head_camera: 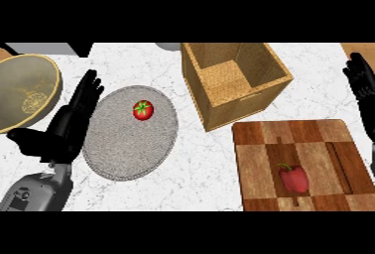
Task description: Pick the bell pepper from the cutting board and place it in the basket
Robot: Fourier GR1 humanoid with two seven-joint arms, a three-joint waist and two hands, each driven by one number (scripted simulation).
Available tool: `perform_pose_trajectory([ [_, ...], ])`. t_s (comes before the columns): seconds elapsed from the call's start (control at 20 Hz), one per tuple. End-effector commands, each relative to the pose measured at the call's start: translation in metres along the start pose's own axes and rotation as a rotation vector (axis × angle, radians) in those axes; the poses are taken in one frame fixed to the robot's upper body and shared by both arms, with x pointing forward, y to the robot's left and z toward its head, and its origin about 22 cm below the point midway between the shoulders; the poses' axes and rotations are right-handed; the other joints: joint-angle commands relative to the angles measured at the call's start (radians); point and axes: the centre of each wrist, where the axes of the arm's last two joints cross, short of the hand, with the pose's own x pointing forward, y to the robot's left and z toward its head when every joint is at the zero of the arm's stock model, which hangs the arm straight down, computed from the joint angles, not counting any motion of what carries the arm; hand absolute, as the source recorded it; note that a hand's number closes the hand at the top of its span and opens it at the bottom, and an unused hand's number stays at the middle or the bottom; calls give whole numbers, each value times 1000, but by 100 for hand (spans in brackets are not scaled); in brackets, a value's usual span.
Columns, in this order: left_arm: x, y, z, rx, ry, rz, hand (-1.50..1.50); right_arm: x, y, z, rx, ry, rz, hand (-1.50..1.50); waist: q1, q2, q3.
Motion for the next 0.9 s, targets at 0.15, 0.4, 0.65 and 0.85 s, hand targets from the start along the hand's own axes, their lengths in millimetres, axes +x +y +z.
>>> perform_pose_trajectory([
  [0.15, -75, 15, 44, 55, 404, 13, 0, 45, 74, -8, 474, -246, -296, 150, 37, -27, 19],
  [0.4, -113, 23, 78, 50, 646, -24, 0, 69, 155, 39, 1003, -460, -439, 150, 33, -32, 21],
  [0.65, -119, 43, 99, 110, 700, 0, 0, 62, 167, 118, 957, -506, -177, -150, -41, -46, 19],
  [0.85, -118, 55, 102, 137, 707, -14, 0, 92, 119, 89, 788, -560, 232, -150, -68, -57, 16],
])
